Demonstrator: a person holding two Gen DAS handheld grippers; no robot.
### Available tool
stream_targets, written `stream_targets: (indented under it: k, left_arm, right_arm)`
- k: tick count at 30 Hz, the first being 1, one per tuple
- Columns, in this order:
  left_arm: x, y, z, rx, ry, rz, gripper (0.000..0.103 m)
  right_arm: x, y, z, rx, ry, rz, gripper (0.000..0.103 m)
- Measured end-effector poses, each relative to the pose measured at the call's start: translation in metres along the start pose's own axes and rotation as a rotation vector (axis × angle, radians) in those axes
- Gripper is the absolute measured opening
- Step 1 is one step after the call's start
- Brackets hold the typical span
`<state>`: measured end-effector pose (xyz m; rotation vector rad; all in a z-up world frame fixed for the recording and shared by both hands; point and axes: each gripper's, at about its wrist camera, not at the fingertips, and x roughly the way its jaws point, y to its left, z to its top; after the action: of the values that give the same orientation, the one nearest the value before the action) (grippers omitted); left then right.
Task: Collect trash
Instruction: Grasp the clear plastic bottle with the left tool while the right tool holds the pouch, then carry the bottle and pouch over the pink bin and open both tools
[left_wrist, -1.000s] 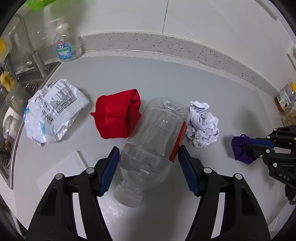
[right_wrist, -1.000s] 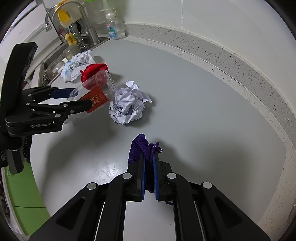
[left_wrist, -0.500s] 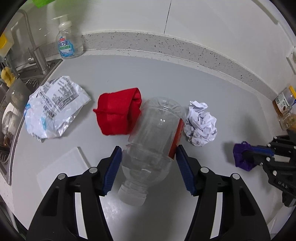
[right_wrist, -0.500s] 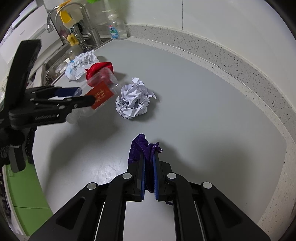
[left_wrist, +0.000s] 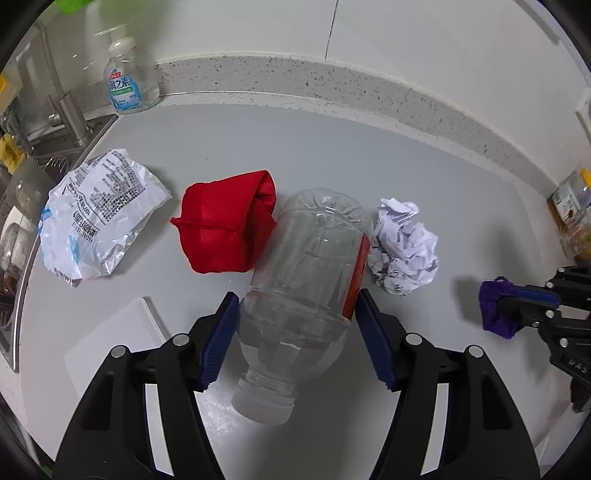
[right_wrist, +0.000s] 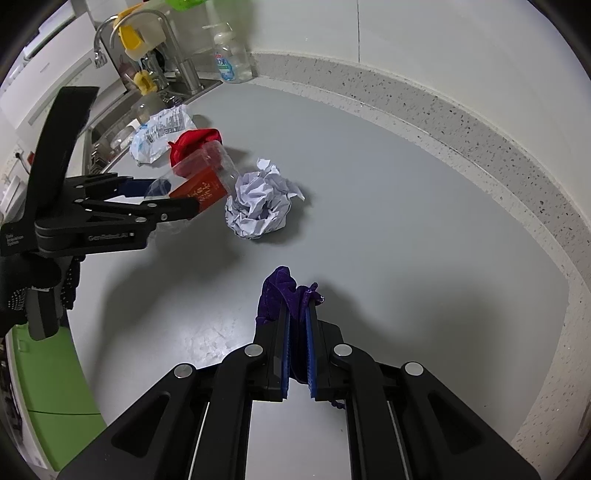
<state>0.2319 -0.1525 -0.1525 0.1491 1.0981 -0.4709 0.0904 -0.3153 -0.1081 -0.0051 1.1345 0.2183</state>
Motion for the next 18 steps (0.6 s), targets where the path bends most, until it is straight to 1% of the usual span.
stream_targets:
  k: [7, 11, 16, 18]
  left_arm:
    - [-0.030, 0.005, -0.010, -0.048, -0.038, -0.008, 0.063]
    - [-0.060, 0.017, -0.026, -0.094, -0.069, 0.006, 0.063]
    - [-0.100, 0.035, -0.054, -0.155, -0.098, 0.052, 0.063]
    - [-0.118, 0.044, -0.070, -0.182, -0.113, 0.078, 0.063]
  right_arm:
    - [-0.009, 0.008, 0.006, -0.018, -0.024, 0.007, 0.007]
    - [-0.018, 0.024, 0.013, -0.051, -0.048, 0.022, 0.007]
    - [-0.026, 0.055, 0.018, -0.108, -0.073, 0.054, 0.007]
    - [-0.029, 0.075, 0.018, -0.141, -0.082, 0.074, 0.007]
